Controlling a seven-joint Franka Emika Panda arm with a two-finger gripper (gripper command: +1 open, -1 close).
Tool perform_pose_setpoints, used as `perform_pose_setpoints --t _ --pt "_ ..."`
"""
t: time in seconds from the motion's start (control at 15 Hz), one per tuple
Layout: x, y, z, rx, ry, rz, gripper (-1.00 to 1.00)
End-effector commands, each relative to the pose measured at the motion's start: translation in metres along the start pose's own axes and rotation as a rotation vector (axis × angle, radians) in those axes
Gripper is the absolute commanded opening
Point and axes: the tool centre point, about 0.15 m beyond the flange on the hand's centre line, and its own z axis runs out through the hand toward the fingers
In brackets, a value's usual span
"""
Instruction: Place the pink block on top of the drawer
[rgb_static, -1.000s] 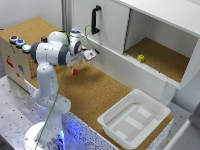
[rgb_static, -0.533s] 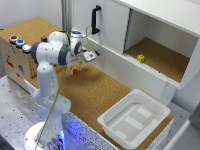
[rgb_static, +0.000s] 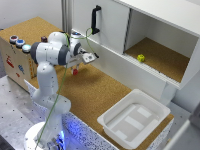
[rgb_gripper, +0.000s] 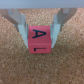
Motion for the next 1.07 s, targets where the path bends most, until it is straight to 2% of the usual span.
perform_pose_setpoints --t 0.0,0.2,0.47,0.73,1.0 --pt "-0.015 -0.01 -0.027 -0.04 0.055 0.11 -1.0" --pt "-0.014 -0.008 -0.073 -0.073 0.08 0.166 -1.0" --pt "0.002 -0.007 -0.135 -0.125 0.05 0.176 -1.0" --pt "0.035 -0.002 -0.181 -0.119 0.018 0.157 -1.0" --pt "0.084 0.005 -0.228 -0.125 0.014 0.14 -1.0"
